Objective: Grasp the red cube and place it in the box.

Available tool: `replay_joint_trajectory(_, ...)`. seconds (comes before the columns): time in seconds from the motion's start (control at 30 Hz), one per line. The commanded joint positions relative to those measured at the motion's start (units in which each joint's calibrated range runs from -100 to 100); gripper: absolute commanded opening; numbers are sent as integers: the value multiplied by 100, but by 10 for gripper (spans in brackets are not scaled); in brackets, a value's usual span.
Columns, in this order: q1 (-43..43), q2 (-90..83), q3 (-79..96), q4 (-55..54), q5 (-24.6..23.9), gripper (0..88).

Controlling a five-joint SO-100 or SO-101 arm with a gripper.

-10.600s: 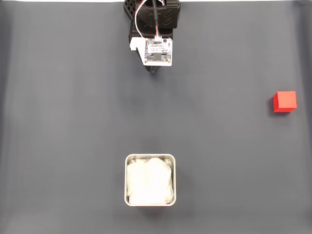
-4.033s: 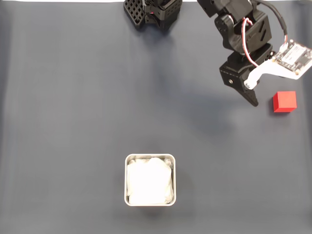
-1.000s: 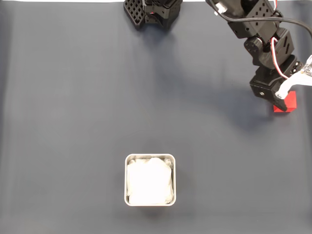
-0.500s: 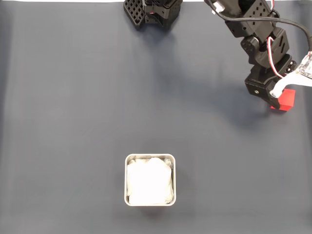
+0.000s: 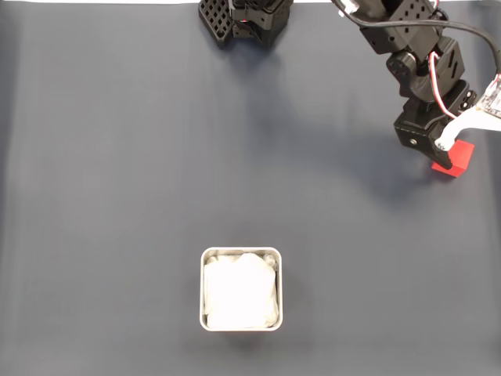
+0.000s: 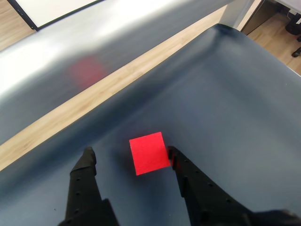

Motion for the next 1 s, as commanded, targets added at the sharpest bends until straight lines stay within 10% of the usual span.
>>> replay_joint_trajectory(0.0, -71, -343, -32, 16, -78, 353)
replay_joint_trajectory(0.97, 320, -57, -5, -58, -161, 337)
